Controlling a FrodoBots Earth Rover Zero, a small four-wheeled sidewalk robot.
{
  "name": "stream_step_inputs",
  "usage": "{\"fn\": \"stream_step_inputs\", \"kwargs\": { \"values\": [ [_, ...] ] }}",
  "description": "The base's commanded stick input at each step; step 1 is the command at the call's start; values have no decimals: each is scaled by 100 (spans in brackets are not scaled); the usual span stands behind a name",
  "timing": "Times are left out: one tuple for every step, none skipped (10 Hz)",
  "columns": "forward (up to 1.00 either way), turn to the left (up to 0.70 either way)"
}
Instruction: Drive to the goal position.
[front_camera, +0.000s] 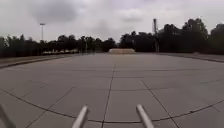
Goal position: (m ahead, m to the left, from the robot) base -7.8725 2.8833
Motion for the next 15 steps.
{"fn": "stream_step_inputs", "kwargs": {
  "values": [
    [0,0],
    [0,0],
    [0,23],
    [0,45],
    [0,45],
    [0,45],
    [21,41],
    [98,27],
    [100,27],
    [100,27],
    [100,27],
    [100,27],
    [100,27],
    [100,27],
    [100,27]
  ]
}}
